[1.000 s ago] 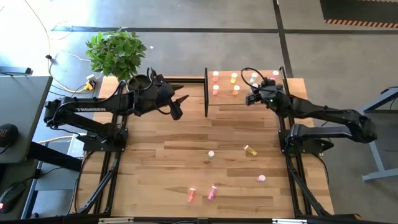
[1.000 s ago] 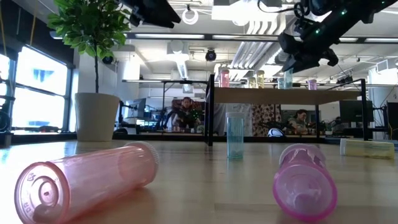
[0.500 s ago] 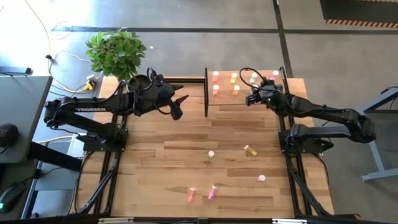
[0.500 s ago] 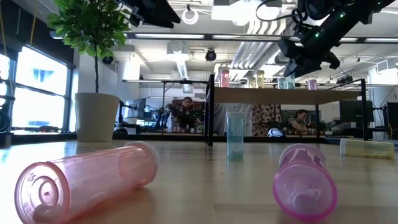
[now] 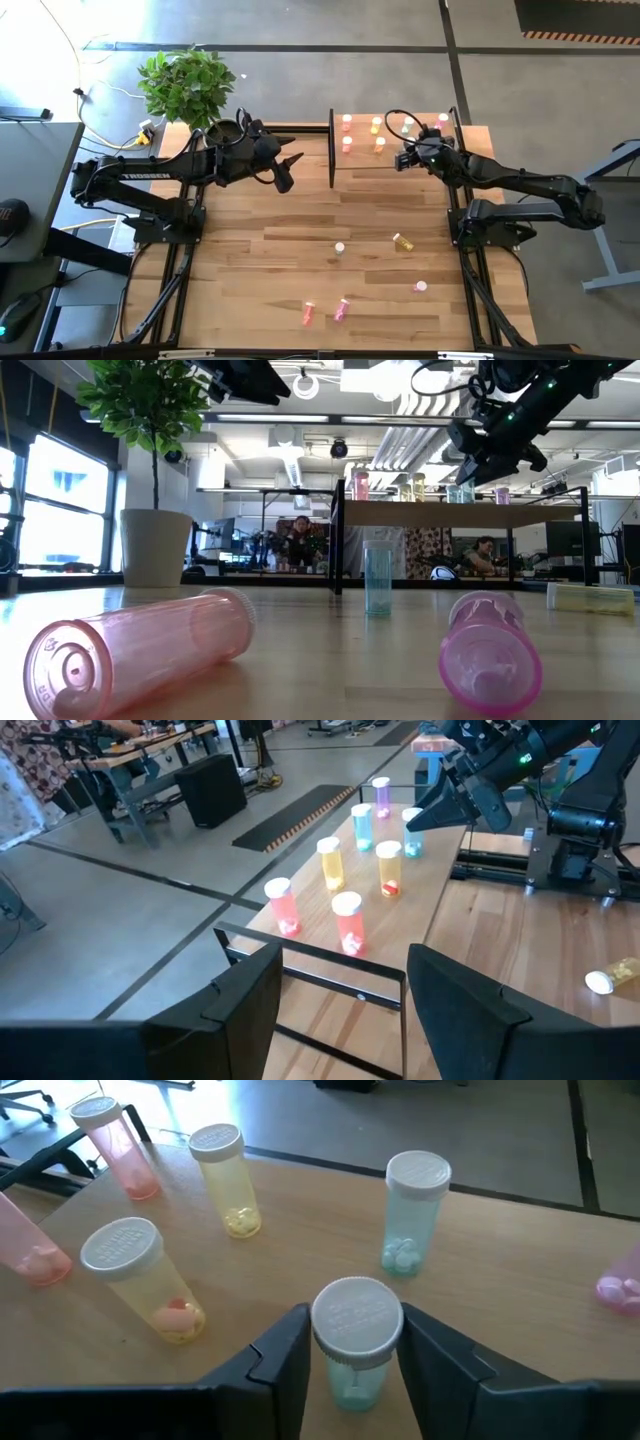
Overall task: Pick and place medicine bottles onto shelf by color
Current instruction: Put the left blue pill bottle on the shelf aligned with the other blue pill bottle, then put the top purple pill bottle on the shelf aligned with the other purple pill bottle
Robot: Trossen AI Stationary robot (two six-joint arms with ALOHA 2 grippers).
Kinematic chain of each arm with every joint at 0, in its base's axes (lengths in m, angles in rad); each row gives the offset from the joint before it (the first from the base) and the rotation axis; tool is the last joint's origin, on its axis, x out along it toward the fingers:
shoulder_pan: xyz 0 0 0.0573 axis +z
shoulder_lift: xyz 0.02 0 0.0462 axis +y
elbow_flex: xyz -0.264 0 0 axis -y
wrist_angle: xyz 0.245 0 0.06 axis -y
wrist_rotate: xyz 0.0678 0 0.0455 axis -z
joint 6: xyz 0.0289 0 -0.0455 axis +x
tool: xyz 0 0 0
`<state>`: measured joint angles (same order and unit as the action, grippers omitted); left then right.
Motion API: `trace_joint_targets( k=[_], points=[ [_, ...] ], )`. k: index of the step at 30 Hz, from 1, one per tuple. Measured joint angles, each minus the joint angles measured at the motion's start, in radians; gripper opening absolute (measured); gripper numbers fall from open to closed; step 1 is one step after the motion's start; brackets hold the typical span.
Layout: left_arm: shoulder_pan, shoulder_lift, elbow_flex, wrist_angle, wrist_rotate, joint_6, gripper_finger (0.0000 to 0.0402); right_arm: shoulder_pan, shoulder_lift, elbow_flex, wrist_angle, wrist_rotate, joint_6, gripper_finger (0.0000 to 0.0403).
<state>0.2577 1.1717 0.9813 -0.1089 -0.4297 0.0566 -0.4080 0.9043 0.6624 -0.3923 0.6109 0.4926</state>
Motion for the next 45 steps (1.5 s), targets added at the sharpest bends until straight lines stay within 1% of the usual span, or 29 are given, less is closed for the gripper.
trace_joint_targets(
  k=[10, 15, 21, 24, 29, 33, 37, 41, 45],
  points=[
    [0.0, 0.0, 0.0, -0.001, 0.0, 0.0, 0.0207, 0.0, 0.0, 0.0, 0.004, 0.015, 0.004, 0.0171],
    [0.0, 0.0, 0.0, -0.008, 0.0, 0.0, 0.0207, 0.0, -0.002, 0.024, -0.007, 0.018, -0.002, 0.0174],
    [0.0, 0.0, 0.0, -0.009, 0.0, 0.0, 0.0207, 0.0, -0.003, 0.089, -0.086, 0.021, -0.003, 0.0175],
    [0.0, 0.0, 0.0, -0.011, 0.0, 0.0, 0.0207, 0.002, -0.003, 0.136, -0.135, -0.048, 0.004, 0.0175],
    [0.0, 0.0, 0.0, -0.043, 0.003, -0.004, 0.0207, 0.003, -0.003, 0.242, -0.304, -0.231, 0.088, 0.0174],
    [0.0, 0.0, 0.0, -0.064, 0.056, -0.028, 0.0207, 0.024, -0.002, 0.315, -0.401, -0.355, 0.137, 0.0174],
    [0.0, 0.0, 0.0, -0.064, 0.125, -0.054, 0.0207, 0.084, -0.002, 0.38, -0.457, -0.428, 0.178, 0.0174],
    [0.0, 0.0, 0.0, -0.063, 0.205, -0.103, 0.0207, 0.173, -0.002, 0.419, -0.49, -0.454, 0.229, 0.0174],
    [0.0, 0.0, 0.0, -0.063, 0.287, -0.146, 0.0207, 0.266, -0.001, 0.423, -0.508, -0.478, 0.299, 0.0174]
  ],
)
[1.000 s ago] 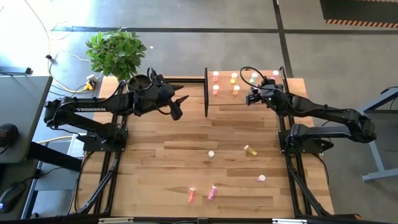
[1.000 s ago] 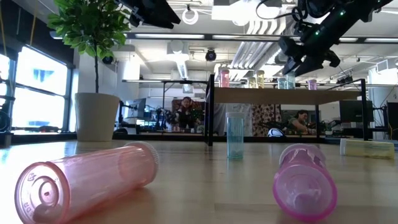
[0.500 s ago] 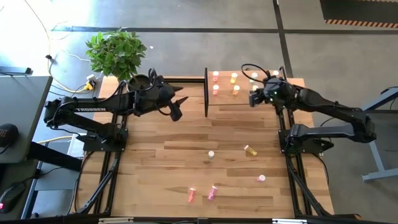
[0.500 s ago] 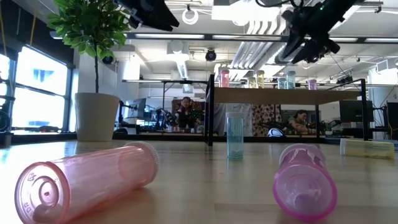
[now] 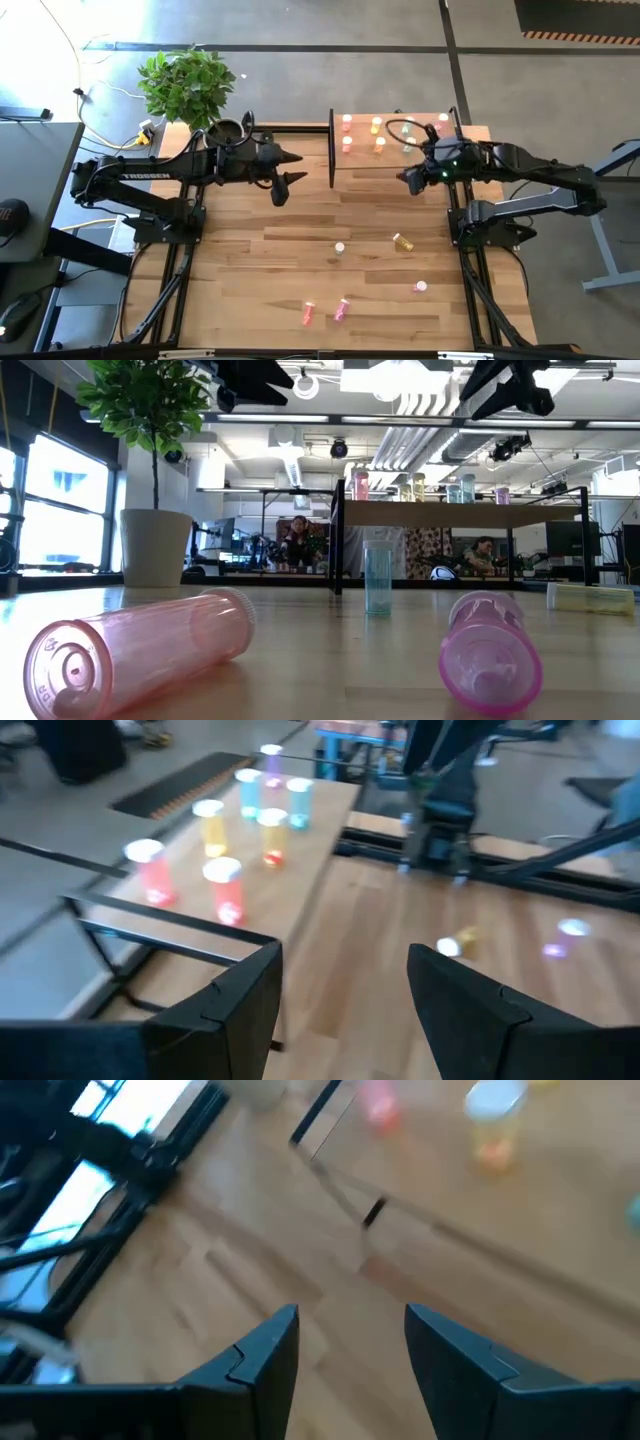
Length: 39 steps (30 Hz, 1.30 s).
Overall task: Pick and place medicine bottles onto shelf by color
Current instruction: Put the top purple pill bottle on the shelf aligned with the other purple pill bottle
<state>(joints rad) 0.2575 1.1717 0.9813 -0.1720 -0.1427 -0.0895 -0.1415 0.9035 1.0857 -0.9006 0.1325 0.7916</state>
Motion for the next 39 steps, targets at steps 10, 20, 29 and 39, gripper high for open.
trace_joint_targets(
  k=[10, 20, 29, 39],
  points=[
    [-0.009, 0.0, 0.0, -0.021, 0.139, -0.094, 0.0207, 0.252, 0.092, -0.001, -0.006, -0.066, 0.205, 0.0174],
    [-0.043, 0.0, 0.0, -0.057, 0.139, -0.102, 0.0207, 0.472, 0.198, 0.001, -0.047, -0.128, 0.378, 0.0174],
    [-0.05, 0.0, 0.0, -0.058, 0.138, -0.159, 0.0207, 0.641, 0.242, 0.07, -0.147, -0.125, 0.424, 0.0174],
    [-0.05, 0.0, 0.0, -0.058, 0.135, -0.197, 0.0207, 0.783, 0.243, 0.06, -0.229, -0.125, 0.538, 0.0174]
  ],
)
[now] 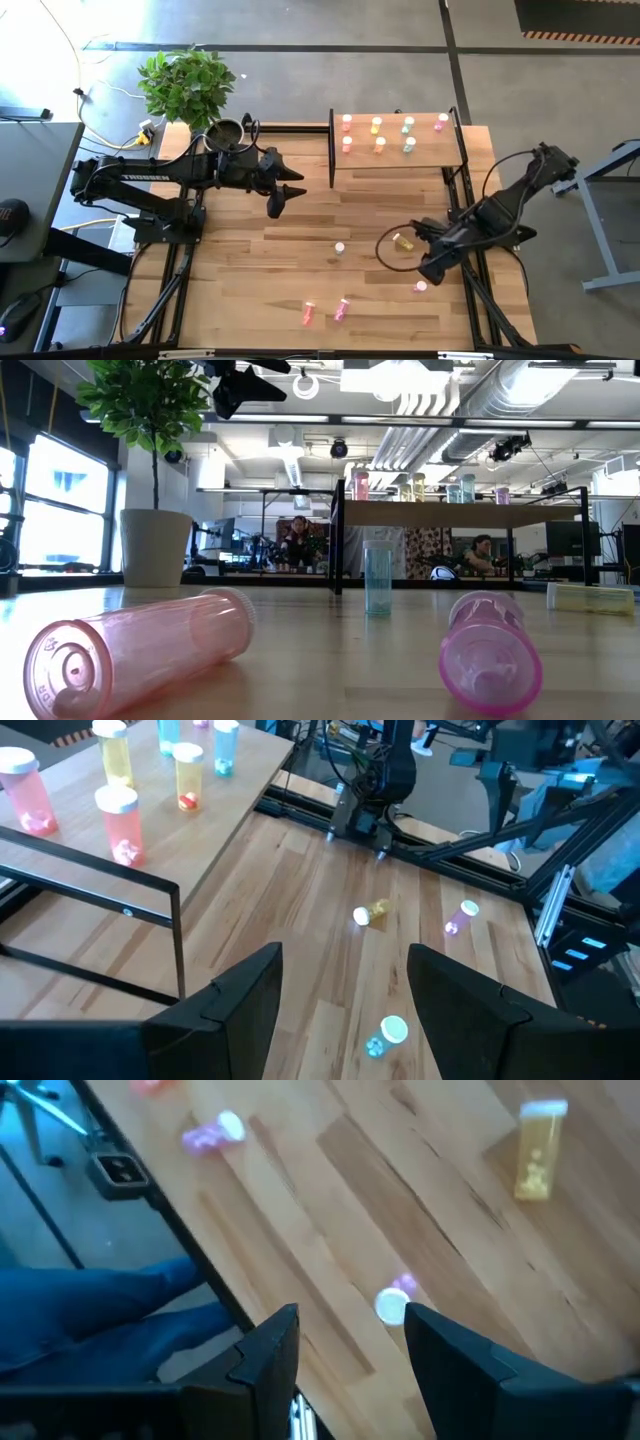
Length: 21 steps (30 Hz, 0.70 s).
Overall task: Pick and place medicine bottles onto shelf by color
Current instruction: Put the top purple pill bottle on the shelf aligned with the other purple pill bottle
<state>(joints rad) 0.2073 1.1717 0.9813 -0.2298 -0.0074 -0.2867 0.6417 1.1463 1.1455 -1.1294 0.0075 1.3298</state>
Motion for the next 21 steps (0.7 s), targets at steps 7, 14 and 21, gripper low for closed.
trace_joint_targets(
  k=[7, 14, 21],
  points=[
    [0.0, 0.0, 0.0, 0.0, 0.0, 0.0, 0.0207, 0.063, 0.033, -0.063, -0.003, -0.011, 0.094, 0.0174],
    [0.0, 0.0, 0.0, 0.0, -0.004, 0.001, 0.0207, 0.073, 0.117, -0.102, 0.005, -0.071, 0.194, 0.0174],
    [0.001, 0.0, 0.0, 0.0, -0.008, 0.001, 0.0207, 0.081, 0.209, -0.102, 0.076, -0.08, 0.207, 0.0174]
  ],
)
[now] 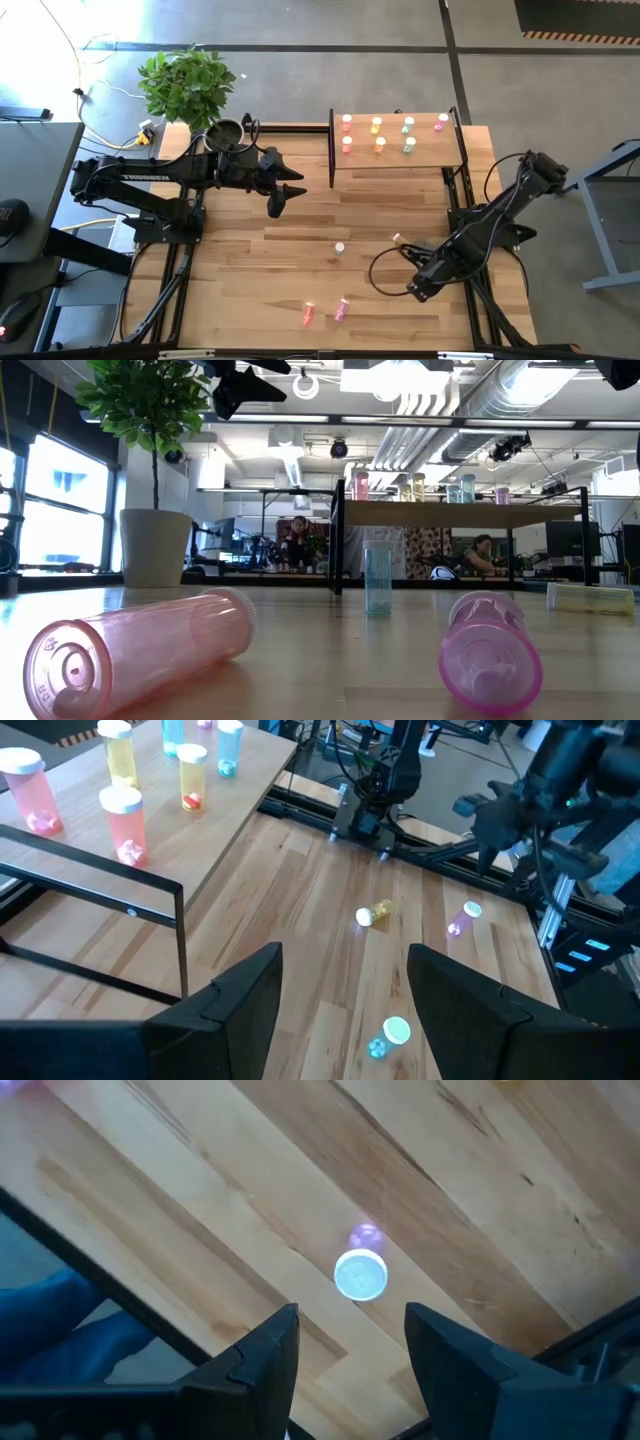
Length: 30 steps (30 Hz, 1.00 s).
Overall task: Pick and place medicine bottles onto shelf by color
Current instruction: Put the top purple pill bottle on the shelf aligned with the other purple pill bottle
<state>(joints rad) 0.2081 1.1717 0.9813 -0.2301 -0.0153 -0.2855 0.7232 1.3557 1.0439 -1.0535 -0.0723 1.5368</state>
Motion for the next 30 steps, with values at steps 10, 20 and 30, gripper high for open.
trace_joint_targets(
  k=[10, 20, 30],
  points=[
    [0.0, 0.0, 0.0, 0.0, 0.0, 0.0, 0.0207, 0.011, 0.144, 0.0, 0.012, -0.05, 0.0, 0.0174],
    [0.0, 0.0, 0.0, 0.001, 0.0, 0.0, 0.0207, 0.011, 0.202, 0.0, 0.028, -0.041, 0.01, 0.0174],
    [0.0, 0.0, 0.0, 0.001, 0.0, 0.0, 0.0207, 0.011, 0.262, 0.0, 0.028, -0.026, 0.01, 0.0174]
  ],
)
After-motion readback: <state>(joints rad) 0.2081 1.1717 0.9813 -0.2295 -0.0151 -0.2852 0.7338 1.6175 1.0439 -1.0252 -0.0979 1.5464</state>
